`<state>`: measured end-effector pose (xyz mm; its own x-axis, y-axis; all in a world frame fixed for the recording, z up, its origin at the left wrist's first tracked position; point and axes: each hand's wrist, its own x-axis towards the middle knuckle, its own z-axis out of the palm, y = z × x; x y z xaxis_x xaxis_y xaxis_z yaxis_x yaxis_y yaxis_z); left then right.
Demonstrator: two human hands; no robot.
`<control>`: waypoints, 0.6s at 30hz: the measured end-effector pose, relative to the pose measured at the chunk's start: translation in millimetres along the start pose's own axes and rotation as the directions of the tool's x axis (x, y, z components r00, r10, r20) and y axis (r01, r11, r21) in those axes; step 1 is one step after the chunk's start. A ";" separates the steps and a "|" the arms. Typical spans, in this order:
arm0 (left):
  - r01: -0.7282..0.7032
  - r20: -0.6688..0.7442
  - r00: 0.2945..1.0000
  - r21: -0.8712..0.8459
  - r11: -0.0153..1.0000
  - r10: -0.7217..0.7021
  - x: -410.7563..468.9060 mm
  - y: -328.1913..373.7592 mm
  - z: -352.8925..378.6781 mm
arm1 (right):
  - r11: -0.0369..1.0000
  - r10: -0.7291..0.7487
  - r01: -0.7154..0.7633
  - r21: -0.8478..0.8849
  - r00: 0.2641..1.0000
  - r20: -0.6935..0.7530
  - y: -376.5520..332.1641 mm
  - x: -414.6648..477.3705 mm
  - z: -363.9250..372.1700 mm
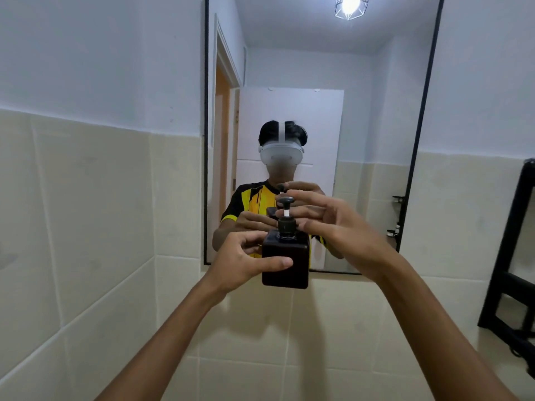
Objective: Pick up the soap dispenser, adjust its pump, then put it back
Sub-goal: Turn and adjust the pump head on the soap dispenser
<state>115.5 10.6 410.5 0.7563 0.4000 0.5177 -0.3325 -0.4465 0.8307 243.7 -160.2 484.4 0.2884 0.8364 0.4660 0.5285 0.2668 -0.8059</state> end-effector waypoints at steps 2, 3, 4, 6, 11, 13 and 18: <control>0.004 -0.001 1.000 -0.019 1.000 -0.004 1.5 -2.7 -1.1 | 1.000 -0.001 0.002 0.015 1.000 -0.024 3.4 -0.2 -3.1; 0.007 -0.002 1.000 -0.022 1.000 -0.007 2.2 -3.9 -1.8 | 1.000 0.002 -0.001 0.028 0.999 -0.048 4.8 0.2 -4.6; 0.013 -0.005 1.000 -0.028 1.000 -0.013 3.1 -4.7 -2.7 | 0.999 0.004 -0.001 0.043 0.997 -0.075 6.3 1.2 -6.1; 0.022 -0.013 1.000 -0.061 0.998 -0.023 5.4 -5.0 -4.2 | 0.998 0.000 0.006 0.058 0.995 -0.102 8.3 4.4 -9.1; -0.003 0.045 0.999 -0.032 0.999 0.004 10.4 -1.2 -8.3 | 0.992 0.015 -0.019 0.124 0.999 0.036 6.4 11.4 -9.6; 0.003 0.069 0.998 -0.032 0.999 0.000 10.3 0.6 -10.0 | 0.981 0.023 -0.032 0.190 0.998 0.050 4.2 14.5 -10.5; 0.012 0.041 0.999 -0.084 0.996 -0.009 10.3 0.4 -16.4 | 0.969 0.077 -0.084 0.230 0.996 0.041 -3.5 19.5 -23.1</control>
<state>114.0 27.7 419.5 0.7818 0.3707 0.5014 -0.3691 -0.3731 0.8512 265.9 -155.9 504.8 0.2955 0.8733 0.3874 0.3042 0.2984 -0.9047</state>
